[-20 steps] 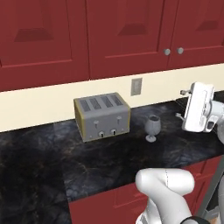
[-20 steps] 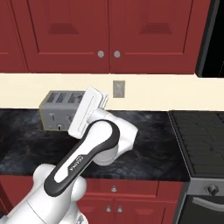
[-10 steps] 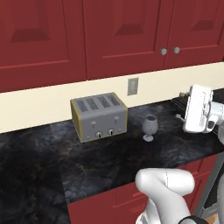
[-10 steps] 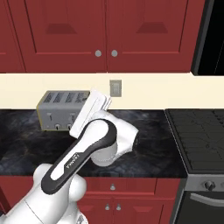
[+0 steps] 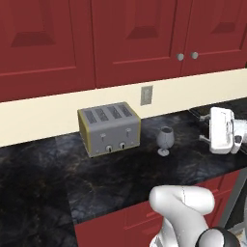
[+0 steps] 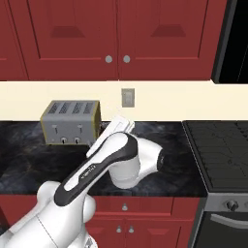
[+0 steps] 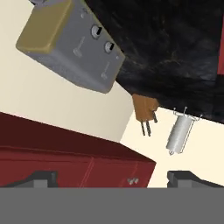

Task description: Retrieve the wine glasses from the counter and place one next to each plate.

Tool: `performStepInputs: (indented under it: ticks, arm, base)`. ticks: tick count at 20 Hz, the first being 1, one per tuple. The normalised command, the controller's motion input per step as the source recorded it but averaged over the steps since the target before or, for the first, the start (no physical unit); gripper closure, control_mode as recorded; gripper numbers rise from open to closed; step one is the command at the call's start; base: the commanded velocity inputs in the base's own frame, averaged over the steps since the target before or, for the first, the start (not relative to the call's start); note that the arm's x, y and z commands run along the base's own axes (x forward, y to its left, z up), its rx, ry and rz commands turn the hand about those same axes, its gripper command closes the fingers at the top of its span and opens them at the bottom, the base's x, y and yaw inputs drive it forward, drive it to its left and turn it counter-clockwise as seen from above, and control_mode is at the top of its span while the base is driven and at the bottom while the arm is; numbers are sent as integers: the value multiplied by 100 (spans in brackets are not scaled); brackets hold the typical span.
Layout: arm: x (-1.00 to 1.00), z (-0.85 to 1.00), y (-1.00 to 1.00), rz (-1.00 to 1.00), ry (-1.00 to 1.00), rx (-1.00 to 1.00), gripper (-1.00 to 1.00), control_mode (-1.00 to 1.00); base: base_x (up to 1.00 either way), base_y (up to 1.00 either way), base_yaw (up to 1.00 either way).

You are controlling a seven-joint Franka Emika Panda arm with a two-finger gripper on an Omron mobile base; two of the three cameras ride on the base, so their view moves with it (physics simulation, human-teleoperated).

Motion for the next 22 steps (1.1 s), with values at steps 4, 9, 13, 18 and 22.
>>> performStepInputs:
  ticks: [4,9,13,18,22]
  arm:
    - [43,-64,-9,0,41,-1,-100,-100]
    - [50,-63,-7,0,36,0,-100,-100]
    - [47,-55,-15,0,27,0,-100,-100]
    - [26,-33,-29,0,13,0,-100,-100]
    - [24,-39,-24,0,9,0,-100,-100]
  base:
    - [0,0,0]
    - [0,0,0]
    - [0,0,0]
    - [0,0,0]
    - [0,0,0]
